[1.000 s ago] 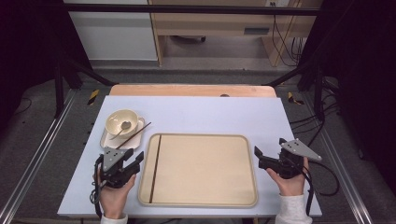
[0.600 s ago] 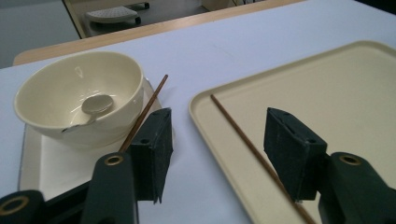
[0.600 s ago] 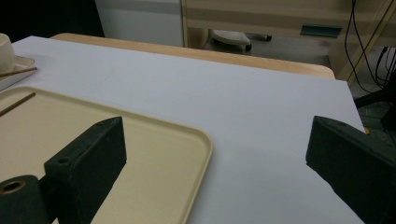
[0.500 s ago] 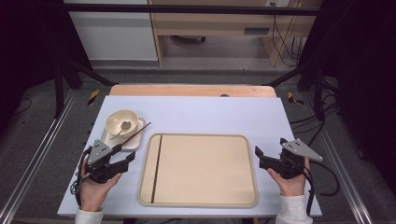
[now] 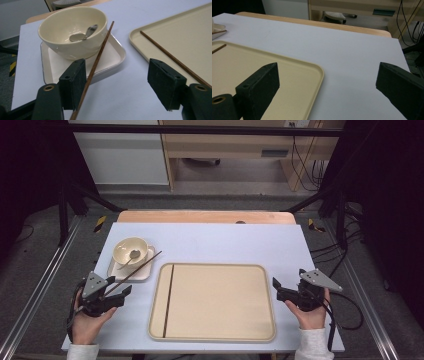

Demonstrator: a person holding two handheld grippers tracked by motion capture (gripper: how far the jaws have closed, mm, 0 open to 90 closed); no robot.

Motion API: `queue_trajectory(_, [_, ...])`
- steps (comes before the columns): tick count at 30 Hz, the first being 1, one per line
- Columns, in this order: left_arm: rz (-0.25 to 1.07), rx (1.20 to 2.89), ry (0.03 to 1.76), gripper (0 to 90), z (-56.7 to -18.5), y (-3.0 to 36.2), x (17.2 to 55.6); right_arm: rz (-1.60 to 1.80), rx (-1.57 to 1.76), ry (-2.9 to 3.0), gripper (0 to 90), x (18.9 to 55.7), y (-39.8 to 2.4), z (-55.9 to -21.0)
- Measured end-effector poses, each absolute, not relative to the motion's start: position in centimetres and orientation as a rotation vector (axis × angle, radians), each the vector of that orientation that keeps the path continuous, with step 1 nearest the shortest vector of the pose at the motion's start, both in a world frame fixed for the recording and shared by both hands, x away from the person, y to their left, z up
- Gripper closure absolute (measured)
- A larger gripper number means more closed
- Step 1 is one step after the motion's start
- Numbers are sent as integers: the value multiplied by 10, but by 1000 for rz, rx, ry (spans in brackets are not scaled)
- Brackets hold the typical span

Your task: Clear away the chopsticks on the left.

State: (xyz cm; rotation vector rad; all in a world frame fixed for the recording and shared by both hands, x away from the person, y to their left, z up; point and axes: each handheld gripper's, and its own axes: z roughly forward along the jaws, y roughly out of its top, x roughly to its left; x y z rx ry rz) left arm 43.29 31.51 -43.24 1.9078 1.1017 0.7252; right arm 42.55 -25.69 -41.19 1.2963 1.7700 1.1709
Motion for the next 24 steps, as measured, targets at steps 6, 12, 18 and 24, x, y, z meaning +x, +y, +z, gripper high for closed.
queue_trajectory(6, [714,1927,1125,309,-439,328,445,1165,1299,1774,54,427,-255,-413])
queue_trajectory(12, [692,1963,1127,359,-447,332,460,1165,1300,1775,54,427,-254,-414])
queue_trajectory(18, [681,1996,1134,397,-455,329,473,1163,1302,1776,54,427,-254,-414])
queue_trajectory(24, [660,1959,1154,470,-458,331,486,1162,1299,1779,54,427,-253,-414])
